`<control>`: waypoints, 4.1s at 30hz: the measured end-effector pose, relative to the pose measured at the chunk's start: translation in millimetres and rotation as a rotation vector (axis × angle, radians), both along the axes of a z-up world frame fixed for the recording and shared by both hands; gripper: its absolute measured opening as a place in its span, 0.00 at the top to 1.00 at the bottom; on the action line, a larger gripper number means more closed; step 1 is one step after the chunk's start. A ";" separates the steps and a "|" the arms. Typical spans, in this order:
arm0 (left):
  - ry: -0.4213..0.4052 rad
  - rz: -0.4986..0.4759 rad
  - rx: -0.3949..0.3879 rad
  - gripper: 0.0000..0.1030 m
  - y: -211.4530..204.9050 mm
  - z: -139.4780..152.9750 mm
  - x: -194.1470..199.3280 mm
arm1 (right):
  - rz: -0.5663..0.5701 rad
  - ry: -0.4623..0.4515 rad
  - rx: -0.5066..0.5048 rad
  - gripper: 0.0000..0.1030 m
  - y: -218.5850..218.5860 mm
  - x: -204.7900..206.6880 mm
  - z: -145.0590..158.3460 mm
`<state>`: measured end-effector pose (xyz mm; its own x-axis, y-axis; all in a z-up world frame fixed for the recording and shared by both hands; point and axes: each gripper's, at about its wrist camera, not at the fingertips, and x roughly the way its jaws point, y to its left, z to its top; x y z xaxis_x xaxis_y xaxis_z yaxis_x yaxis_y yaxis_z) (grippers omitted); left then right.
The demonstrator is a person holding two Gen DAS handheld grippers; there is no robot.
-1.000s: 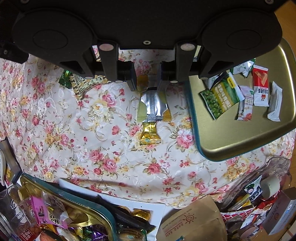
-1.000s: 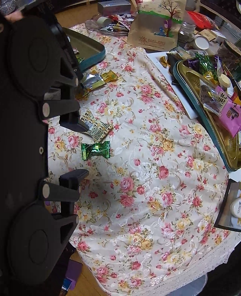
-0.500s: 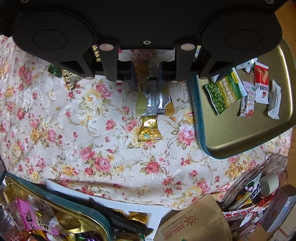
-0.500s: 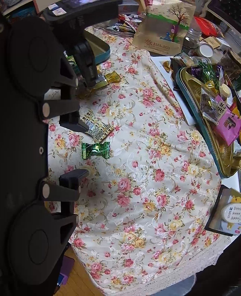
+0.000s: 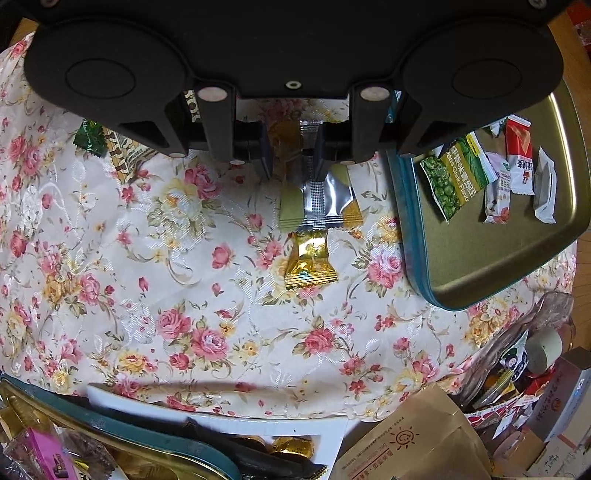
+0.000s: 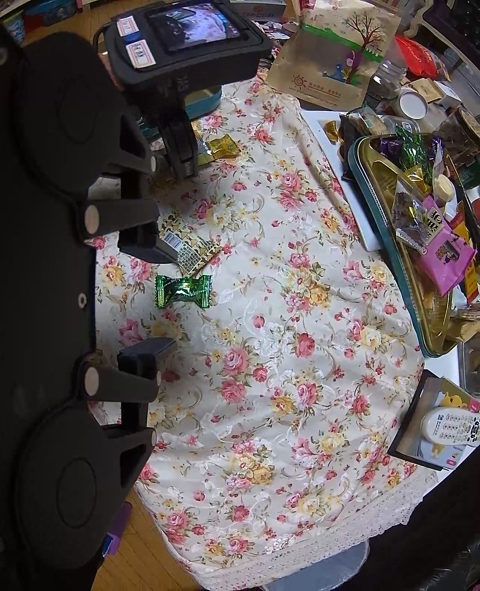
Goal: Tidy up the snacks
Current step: 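Close the left tool on the silver-and-gold wrapped candy, then lift the silver candy with the left tool while the right tool grasps the green foil candy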
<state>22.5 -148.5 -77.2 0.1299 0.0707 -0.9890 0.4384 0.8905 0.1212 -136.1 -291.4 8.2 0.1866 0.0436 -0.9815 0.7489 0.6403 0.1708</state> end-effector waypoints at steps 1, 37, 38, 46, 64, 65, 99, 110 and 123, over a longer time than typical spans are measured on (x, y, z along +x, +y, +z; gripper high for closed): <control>0.001 -0.001 0.002 0.67 0.1 -0.5 0.8 | 0.002 0.002 0.001 0.54 0.6 0.1 -0.5; 0.006 -0.058 -0.116 0.81 6.5 27.4 -4.0 | -0.021 0.007 0.023 0.55 -8.9 -4.8 -2.3; 0.027 -0.048 -0.120 0.81 9.8 25.4 -0.4 | -0.020 0.005 0.028 0.55 -8.6 -4.7 -2.2; -0.040 0.016 -0.054 0.80 21.9 21.5 3.0 | -0.018 -0.006 0.028 0.55 -7.7 -6.4 1.4; 0.042 0.038 -0.074 0.58 18.5 -7.1 7.5 | -0.035 -0.015 0.035 0.55 -11.8 -11.5 4.0; 0.042 0.034 -0.074 0.57 18.1 -6.9 6.4 | -0.036 -0.014 0.035 0.55 -12.0 -11.7 4.2; 0.141 -0.078 -0.213 0.55 13.0 45.7 -36.9 | -0.043 0.103 0.064 0.59 -5.9 2.2 -82.5; 0.130 -0.072 -0.270 0.55 32.6 72.0 -36.4 | -0.087 0.073 0.030 0.62 0.6 20.0 -105.3; 0.126 -0.064 -0.287 0.55 32.2 78.7 -36.7 | 0.064 0.117 -0.103 0.69 41.1 42.1 -120.6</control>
